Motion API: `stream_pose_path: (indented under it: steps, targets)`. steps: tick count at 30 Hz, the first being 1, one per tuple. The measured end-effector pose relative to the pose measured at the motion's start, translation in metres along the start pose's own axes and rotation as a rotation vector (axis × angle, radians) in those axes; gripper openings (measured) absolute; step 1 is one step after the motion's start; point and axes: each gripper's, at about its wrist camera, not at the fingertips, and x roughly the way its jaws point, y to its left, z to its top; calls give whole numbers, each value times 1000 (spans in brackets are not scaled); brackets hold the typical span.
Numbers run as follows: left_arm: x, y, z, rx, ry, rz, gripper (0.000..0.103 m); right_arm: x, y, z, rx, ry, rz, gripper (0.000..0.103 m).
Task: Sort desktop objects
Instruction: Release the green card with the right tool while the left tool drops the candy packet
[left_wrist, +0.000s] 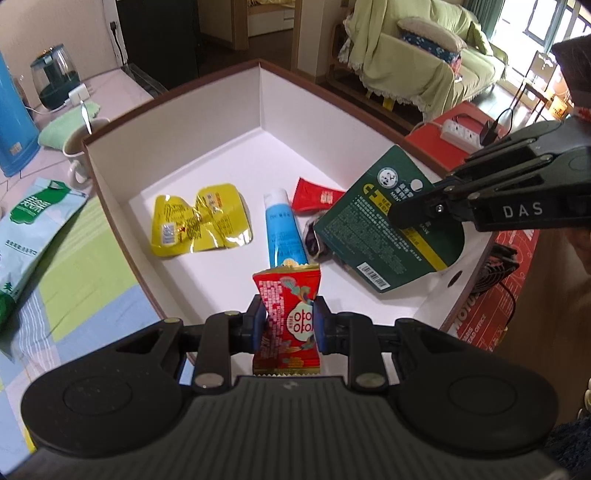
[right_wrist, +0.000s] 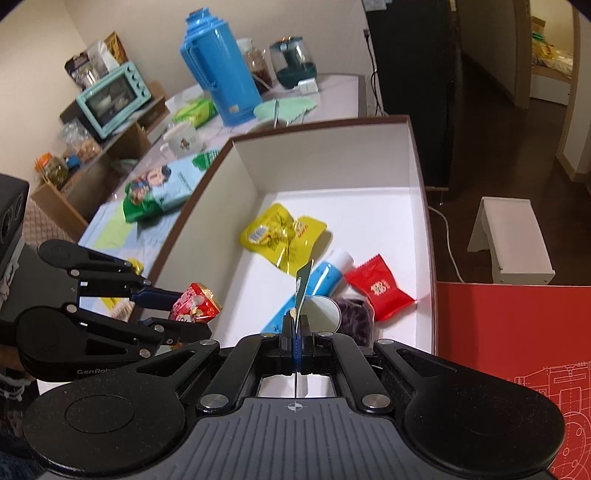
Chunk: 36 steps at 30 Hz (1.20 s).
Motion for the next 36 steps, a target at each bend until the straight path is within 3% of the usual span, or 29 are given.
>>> stream_pose_path:
  steps: [16, 36]
  targets:
    - [30, -7, -3, -10, 61, -12, 22, 23, -2, -3, -64, 73, 15, 0]
    - [36, -12, -5, -2, 87, -21, 26, 33, 9, -6, -191, 103, -23, 0]
